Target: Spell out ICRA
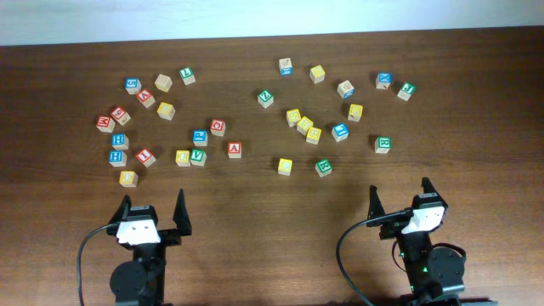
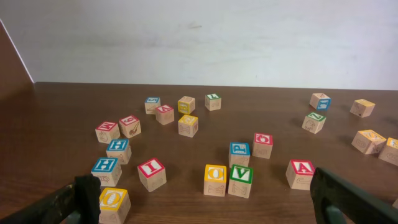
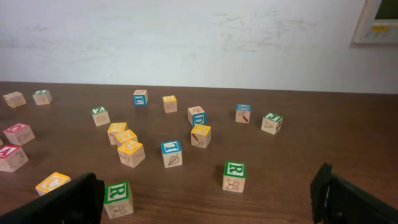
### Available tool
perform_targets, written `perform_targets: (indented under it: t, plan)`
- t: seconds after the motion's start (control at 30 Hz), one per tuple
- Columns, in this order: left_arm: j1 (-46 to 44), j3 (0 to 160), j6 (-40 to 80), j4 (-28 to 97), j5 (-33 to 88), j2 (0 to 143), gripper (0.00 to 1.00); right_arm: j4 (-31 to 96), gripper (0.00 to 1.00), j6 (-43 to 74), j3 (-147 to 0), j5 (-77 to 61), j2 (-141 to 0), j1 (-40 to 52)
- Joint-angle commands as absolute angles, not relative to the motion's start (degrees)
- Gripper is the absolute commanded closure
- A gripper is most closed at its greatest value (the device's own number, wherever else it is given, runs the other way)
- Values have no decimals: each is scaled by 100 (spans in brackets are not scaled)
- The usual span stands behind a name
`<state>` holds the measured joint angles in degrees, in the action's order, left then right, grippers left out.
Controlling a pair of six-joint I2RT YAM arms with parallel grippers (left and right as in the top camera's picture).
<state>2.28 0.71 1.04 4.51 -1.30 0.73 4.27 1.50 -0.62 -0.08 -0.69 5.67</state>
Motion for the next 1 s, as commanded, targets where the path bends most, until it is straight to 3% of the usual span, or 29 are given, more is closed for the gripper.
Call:
perform_targets:
  t: [0.0, 0.9, 0.97]
  plan:
    - [237, 51, 19, 480, -40, 67, 1, 467, 2, 198, -32, 23, -36, 602]
    - [237, 51, 19, 473, -27, 67, 1, 467, 1, 198, -32, 21, -36, 602]
    - [237, 54, 497, 384, 701, 67, 1, 467, 2, 198, -32, 23, -36, 602]
